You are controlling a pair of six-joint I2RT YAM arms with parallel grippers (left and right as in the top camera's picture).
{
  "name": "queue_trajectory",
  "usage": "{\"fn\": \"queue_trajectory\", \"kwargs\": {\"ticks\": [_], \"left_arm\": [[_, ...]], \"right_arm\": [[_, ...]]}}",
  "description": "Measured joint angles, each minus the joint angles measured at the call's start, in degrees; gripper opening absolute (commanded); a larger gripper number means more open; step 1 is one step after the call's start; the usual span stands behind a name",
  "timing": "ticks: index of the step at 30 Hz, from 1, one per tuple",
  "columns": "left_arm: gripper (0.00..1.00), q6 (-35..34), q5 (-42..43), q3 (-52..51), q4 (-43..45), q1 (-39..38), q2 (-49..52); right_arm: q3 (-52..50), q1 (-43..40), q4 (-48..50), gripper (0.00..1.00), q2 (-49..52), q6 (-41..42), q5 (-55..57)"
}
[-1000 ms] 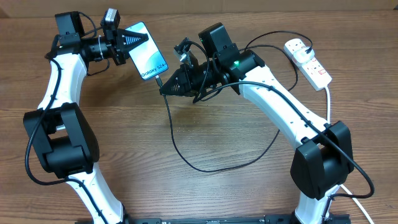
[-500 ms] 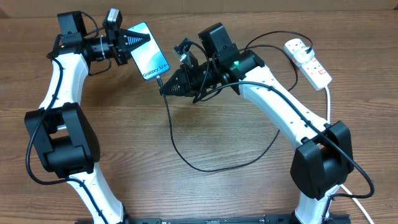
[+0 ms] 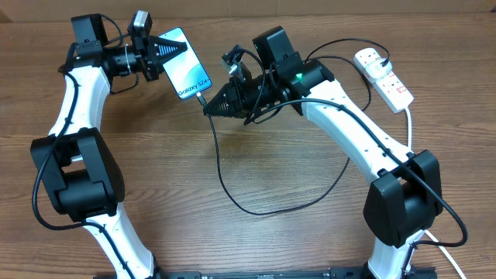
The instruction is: Plug charger to phone and switch on socket
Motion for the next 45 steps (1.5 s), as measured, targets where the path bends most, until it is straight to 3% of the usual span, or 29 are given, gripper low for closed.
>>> {"fn": "queue_trajectory", "kwargs": {"ticks": [30,45], "left_arm": [[0.04,0.00,0.04,0.00,0.24,-0.02,0.00],[0.04,0.20,-0.35,0.00,0.52,-0.57,0.00]], "right_arm": [[0.00,0.42,0.31,0.04,0.00,0.92,0.15],[0.00,0.42,0.09,0.04,0.00,5.31,0.24]]}}
